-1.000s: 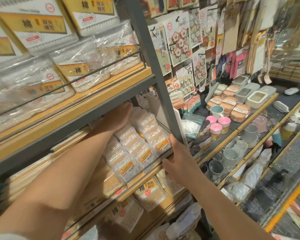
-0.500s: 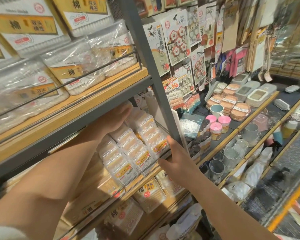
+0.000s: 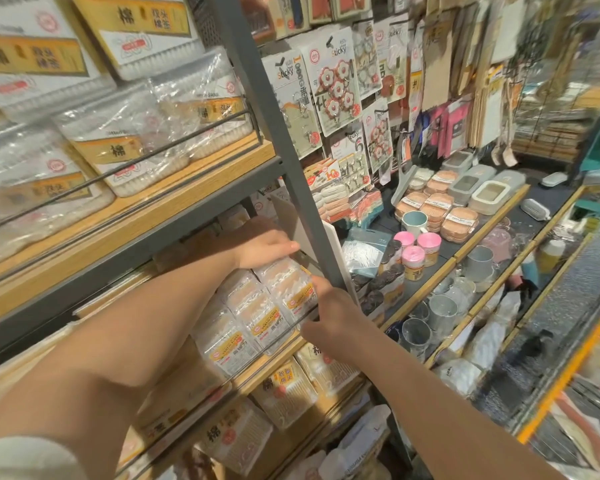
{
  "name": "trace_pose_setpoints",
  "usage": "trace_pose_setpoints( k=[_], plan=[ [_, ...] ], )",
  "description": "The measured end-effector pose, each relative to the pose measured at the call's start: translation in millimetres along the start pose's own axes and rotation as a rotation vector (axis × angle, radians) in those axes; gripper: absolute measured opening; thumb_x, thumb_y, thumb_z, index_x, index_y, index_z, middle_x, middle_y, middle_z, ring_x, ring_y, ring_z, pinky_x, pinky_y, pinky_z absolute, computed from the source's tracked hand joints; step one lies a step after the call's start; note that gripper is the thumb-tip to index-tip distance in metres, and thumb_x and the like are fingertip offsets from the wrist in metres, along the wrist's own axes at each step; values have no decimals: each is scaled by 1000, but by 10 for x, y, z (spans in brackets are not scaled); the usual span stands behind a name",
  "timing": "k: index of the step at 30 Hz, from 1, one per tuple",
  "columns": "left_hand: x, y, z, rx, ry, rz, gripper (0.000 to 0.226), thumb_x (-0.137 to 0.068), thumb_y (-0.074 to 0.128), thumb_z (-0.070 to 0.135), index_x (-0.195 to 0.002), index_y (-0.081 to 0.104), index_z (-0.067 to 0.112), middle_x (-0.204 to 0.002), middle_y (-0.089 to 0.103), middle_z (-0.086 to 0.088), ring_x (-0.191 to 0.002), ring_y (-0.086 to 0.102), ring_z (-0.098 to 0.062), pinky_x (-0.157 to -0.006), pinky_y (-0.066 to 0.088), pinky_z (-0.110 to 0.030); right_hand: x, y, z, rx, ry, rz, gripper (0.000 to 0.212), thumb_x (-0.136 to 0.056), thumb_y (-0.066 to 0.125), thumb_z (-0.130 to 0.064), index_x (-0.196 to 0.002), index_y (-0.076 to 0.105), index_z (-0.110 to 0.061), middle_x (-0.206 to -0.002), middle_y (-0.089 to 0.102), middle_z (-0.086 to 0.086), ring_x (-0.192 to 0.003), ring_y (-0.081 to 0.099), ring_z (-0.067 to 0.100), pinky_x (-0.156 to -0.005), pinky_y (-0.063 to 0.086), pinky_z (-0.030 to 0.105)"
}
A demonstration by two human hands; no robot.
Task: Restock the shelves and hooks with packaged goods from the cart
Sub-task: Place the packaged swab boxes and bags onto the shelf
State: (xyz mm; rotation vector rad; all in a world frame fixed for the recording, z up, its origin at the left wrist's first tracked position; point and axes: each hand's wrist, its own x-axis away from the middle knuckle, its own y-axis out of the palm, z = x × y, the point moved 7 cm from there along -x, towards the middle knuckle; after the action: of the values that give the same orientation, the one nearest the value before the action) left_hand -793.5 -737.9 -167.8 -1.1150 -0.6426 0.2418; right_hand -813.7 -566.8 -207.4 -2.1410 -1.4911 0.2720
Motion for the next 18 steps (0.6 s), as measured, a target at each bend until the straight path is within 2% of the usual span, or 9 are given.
trace_pose_setpoints(
  k=[2,4,6,8,9,10,13,15,18],
  plan=[
    [23,10,35,-18,44,-13,69,-94,41,59,-136,49,4,-136,50,-11,-120,46,-18,-105,31,-30,6,-14,-5,-20,15,-6,55,-75,51,-16,-129,43,-21,-77,51,-4,-75,49,18,-77,56,44],
    [64,-127,37,6,80,60,68,-92,41,56,-126,58,1,-131,57,-12,-116,53,-20,-107,35,-28,5,-24,9,-34,14,-16,53,-77,50,-12,-128,44,-22,-76,51,-4,-66,50,12,-67,56,38],
    [56,-323,-103,8,120,209,55,-95,36,53,-115,67,12,-123,65,-10,-109,60,-19,-106,42,-38,27,-20,30,-57,18,-17,55,-78,49,-12,-132,41,-21,-77,47,-7,-56,46,4,-54,47,27],
    [45,-405,-323,-37,94,286,56,-93,28,62,-121,64,29,-136,58,-1,-123,54,-19,-110,37,-50,67,15,53,-84,26,12,55,-79,49,-15,-132,38,-22,-78,36,-17,-51,43,-1,-51,42,21],
    [61,-375,-384,-57,86,260,59,-93,26,64,-126,61,31,-143,52,1,-130,47,-20,-113,31,-51,93,38,54,-89,24,20,53,-79,49,-17,-130,38,-24,-80,32,-20,-56,42,-4,-56,42,19],
    [68,-332,-464,-88,87,242,61,-93,24,64,-128,60,29,-146,47,1,-134,42,-21,-115,27,-51,114,51,36,-94,7,37,60,-79,50,-18,-137,36,-22,-85,34,-22,-70,42,-5,-67,42,20],
    [175,-274,-459,-85,116,235,78,-91,17,73,-135,54,20,-148,44,-2,-138,34,-18,-115,20,-35,159,32,-31,-84,-27,78,69,-81,53,-19,-147,32,-19,-118,49,-7,-111,44,12,-99,40,32],
    [220,-311,-498,-38,125,254,82,-89,20,75,-142,48,19,-152,40,-5,-141,31,-20,-110,16,-29,182,14,-83,-79,-30,94,67,-83,53,-17,-147,34,-15,-127,52,3,-119,46,20,-102,41,35],
    [327,-361,-463,25,147,316,85,-89,14,76,-146,43,19,-158,28,-6,-147,20,-22,-112,8,-33,242,-17,-92,-68,-19,113,69,-89,53,-12,-152,26,-12,-144,43,7,-134,39,23,-98,35,25]
  ],
)
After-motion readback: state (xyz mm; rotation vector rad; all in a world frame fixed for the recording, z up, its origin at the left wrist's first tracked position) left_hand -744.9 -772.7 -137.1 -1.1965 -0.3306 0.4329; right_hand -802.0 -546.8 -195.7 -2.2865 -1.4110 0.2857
